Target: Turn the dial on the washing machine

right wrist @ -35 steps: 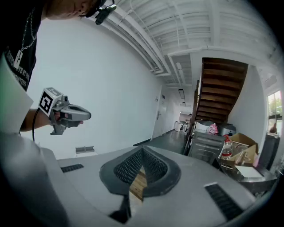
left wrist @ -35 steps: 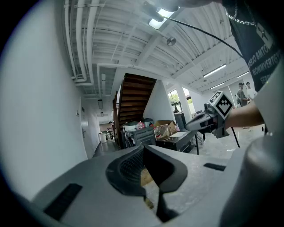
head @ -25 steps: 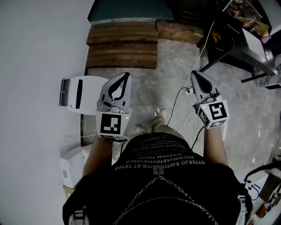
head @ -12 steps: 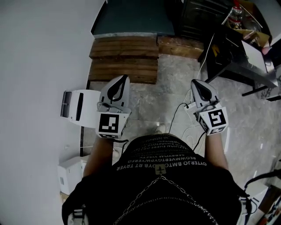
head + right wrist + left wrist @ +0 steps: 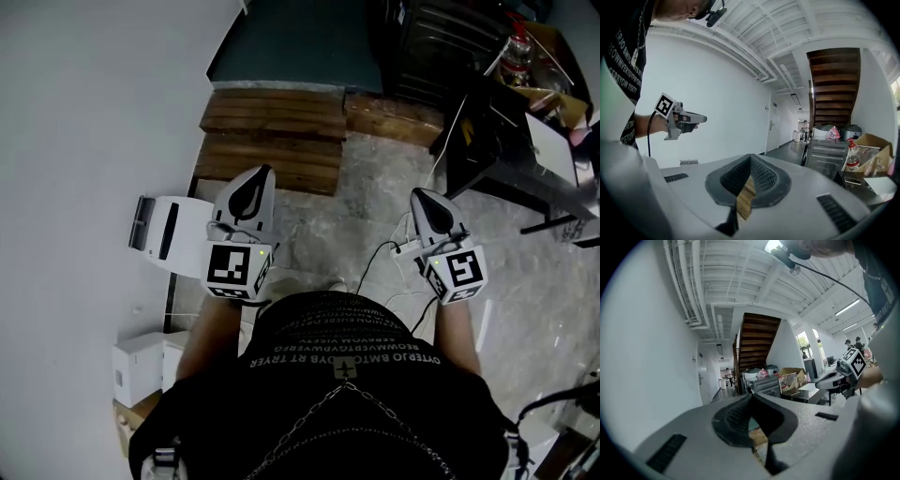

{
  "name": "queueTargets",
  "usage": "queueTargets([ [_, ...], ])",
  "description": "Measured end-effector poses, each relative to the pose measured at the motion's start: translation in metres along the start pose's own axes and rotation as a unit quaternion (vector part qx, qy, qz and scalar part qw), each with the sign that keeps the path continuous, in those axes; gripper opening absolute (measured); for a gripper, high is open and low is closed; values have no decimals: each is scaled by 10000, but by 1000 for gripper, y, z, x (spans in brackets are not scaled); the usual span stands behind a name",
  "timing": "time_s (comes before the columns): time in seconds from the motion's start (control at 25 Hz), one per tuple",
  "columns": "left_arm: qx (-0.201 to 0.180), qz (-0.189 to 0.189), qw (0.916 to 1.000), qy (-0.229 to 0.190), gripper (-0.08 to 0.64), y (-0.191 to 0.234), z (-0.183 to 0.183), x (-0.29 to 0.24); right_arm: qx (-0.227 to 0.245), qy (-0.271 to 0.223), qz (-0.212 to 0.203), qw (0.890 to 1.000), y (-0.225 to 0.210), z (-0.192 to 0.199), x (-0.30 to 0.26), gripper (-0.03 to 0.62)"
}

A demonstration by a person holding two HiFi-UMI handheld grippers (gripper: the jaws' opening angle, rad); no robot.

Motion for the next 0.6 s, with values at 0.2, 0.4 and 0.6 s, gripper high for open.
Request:
queueTargets([
  [0.2, 16, -117, 9997, 210, 6, 11, 4, -5, -48, 69, -62, 9999, -9, 5, -17, -3],
  [0.4, -52, -67, 9997, 209, 6, 25, 4, -22, -149, 76, -185, 9997, -10, 6, -42, -3],
  [0.6, -45, 57, 9998, 211, 6, 53, 13, -47, -276, 173, -196, 9993, -3, 7, -76, -3],
])
Point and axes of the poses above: the fingertips, and each gripper's own axes: x backward along the fingers, y to its left, z out of its underside, the point moved 8 cm from there along x, backward along the fingers, and after that the axes turned 12 degrees about z, right-handed, at the moved point
